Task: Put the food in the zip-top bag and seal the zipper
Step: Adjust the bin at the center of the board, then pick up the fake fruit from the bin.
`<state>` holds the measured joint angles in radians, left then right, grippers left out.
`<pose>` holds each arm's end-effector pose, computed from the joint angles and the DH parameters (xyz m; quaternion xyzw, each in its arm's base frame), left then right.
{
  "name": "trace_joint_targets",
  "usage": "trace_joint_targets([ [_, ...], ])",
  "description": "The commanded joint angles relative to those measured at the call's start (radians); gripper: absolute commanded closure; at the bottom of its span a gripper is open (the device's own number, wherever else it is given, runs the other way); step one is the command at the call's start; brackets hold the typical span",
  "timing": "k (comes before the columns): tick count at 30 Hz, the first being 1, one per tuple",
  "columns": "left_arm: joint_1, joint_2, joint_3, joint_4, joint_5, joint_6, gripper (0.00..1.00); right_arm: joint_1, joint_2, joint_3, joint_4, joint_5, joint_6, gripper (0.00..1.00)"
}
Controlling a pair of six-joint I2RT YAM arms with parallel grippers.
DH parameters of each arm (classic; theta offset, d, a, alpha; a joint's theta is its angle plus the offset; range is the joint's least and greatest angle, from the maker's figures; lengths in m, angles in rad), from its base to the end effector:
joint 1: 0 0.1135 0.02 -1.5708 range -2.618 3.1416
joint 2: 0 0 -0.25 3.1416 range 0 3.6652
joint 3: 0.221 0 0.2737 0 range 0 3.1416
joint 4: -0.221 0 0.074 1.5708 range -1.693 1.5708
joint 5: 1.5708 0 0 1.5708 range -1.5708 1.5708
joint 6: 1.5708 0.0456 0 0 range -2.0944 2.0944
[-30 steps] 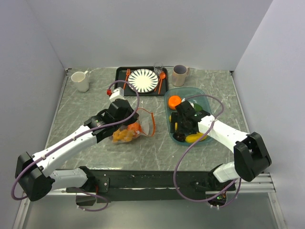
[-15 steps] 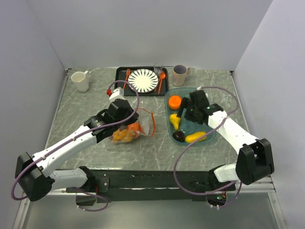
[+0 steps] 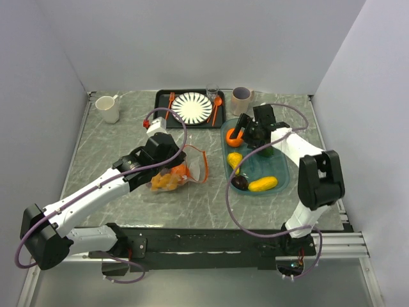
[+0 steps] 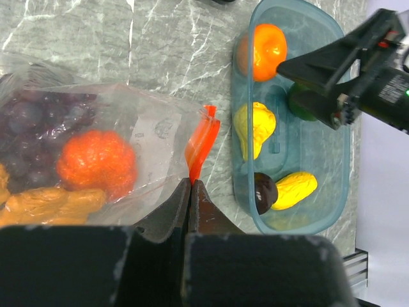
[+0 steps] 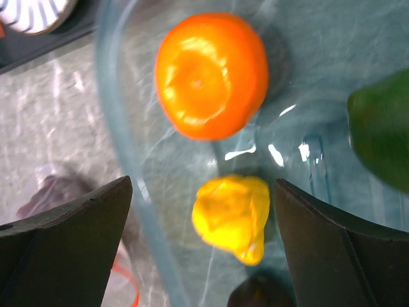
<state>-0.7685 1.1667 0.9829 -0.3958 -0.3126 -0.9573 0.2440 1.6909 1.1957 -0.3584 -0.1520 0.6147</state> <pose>0.2207 -0.1939 0.2893 -0.1556 0.8581 -0.2679 0.4095 0.3784 0.1013 0.1978 0.1459 0.9226 0.2103 0.2886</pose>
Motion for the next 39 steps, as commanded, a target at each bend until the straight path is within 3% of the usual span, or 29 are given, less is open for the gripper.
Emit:
trace_joint_targets([
  [1,-0.002,-0.018,0.049,-0.009,-0.022,0.026,0.99,-0.011,0.053,0.067,0.055,0.008,0.016,0.02],
  [10,0.0,0.022,0.091,-0.031,-0.014,0.038,0.99,-0.026,0.148,0.129,0.084,0.018,0.017,0.04],
  [16,0.0,0.001,0.065,-0.017,-0.019,0.029,0.99,-0.041,0.225,0.202,0.026,0.015,0.013,0.12],
  [33,-0.002,0.002,0.043,-0.003,-0.002,0.011,0.99,-0.043,0.285,0.168,0.045,-0.069,0.003,0.22],
  [39,-0.002,-0.004,0.042,-0.002,-0.008,0.009,0.99,-0.043,0.286,0.173,0.039,-0.08,-0.003,0.44],
])
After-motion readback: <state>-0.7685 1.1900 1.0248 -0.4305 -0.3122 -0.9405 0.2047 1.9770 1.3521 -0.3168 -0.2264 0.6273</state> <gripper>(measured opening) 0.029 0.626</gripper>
